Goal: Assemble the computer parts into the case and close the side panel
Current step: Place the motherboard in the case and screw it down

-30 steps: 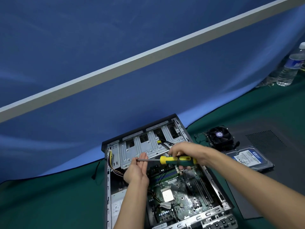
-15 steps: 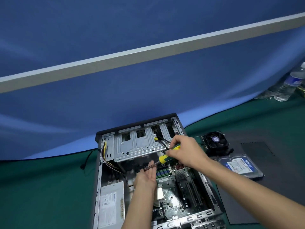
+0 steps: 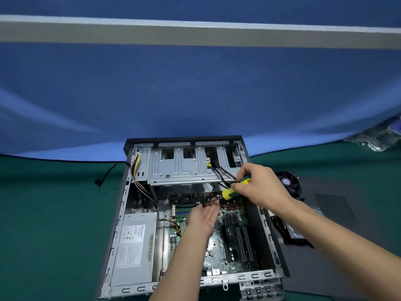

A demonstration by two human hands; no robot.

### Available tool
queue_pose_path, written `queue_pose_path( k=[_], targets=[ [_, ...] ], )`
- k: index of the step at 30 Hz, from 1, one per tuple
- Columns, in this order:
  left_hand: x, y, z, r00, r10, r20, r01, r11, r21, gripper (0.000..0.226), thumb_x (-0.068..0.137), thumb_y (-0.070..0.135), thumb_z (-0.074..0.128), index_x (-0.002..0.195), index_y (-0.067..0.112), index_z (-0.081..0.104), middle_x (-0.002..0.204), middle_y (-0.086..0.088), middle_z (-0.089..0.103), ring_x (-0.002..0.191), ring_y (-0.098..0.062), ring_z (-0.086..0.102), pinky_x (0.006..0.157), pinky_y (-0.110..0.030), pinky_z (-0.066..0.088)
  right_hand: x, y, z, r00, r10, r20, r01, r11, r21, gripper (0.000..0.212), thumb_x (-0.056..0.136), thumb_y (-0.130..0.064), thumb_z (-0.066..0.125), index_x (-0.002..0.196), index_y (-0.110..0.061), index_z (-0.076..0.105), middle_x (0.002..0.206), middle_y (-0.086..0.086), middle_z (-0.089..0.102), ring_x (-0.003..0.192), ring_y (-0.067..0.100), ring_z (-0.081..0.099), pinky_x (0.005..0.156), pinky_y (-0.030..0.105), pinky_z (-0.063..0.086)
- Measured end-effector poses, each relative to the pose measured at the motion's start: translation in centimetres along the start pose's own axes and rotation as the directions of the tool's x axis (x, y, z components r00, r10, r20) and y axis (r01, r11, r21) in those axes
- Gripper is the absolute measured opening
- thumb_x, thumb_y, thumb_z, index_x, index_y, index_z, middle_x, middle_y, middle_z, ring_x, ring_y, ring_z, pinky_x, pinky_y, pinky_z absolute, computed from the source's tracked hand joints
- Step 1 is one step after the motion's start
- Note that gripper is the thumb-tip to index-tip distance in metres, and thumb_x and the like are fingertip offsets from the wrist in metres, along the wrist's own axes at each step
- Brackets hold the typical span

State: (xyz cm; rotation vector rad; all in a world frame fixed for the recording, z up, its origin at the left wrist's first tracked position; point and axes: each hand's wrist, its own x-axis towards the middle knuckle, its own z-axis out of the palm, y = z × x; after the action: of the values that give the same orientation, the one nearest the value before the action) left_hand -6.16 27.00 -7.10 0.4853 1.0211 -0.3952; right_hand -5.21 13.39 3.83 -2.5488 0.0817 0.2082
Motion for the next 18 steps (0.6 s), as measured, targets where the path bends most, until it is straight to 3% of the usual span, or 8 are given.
queue_pose_path(
  k=[4, 11, 18],
  targets=[
    [0.9, -0.5, -0.6, 1.000, -0.013, 0.005, 0.013, 0.998, 0.068, 0.030, 0.101, 0.010, 0.039, 0.124, -0.010, 0.043, 0.109, -0.025, 0.061, 0.081, -0.031, 0.063, 0.082, -0.044, 0.048, 0.1, -0.2, 0.7, 1.000, -0.005, 0.030, 0.008, 0.997, -0.080, 0.022, 0.078, -0.029, 0.072, 0.072, -0.026, 0.051, 0.069, -0.008, 0.058, 0.048, 0.007, 0.045, 0.044, 0.024, 0.029],
    [1.5, -0.7, -1.3, 0.999, -0.033, -0.028, 0.038, 0.971, 0.236, 0.030, 0.101, 0.012, 0.039, 0.118, -0.012, 0.047, 0.117, -0.027, 0.060, 0.107, -0.036, 0.061, 0.076, -0.043, 0.050, 0.0, 0.0, 1.2, 0.999, 0.013, 0.049, -0.008, 0.994, -0.109, 0.021, 0.079, -0.030, 0.072, 0.072, -0.025, 0.052, 0.065, -0.009, 0.056, 0.042, 0.004, 0.044, 0.039, 0.017, 0.026],
    [1.4, -0.6, -1.5, 0.997, -0.078, -0.028, 0.083, 0.965, 0.247, 0.031, 0.102, 0.013, 0.037, 0.116, -0.012, 0.048, 0.116, -0.027, 0.061, 0.099, -0.035, 0.062, 0.074, -0.042, 0.050, -0.3, -0.2, 1.4, 0.999, 0.016, 0.051, -0.009, 0.992, -0.126, 0.022, 0.078, -0.029, 0.072, 0.073, -0.025, 0.051, 0.066, -0.008, 0.056, 0.051, 0.006, 0.046, 0.044, 0.022, 0.028]
  ],
)
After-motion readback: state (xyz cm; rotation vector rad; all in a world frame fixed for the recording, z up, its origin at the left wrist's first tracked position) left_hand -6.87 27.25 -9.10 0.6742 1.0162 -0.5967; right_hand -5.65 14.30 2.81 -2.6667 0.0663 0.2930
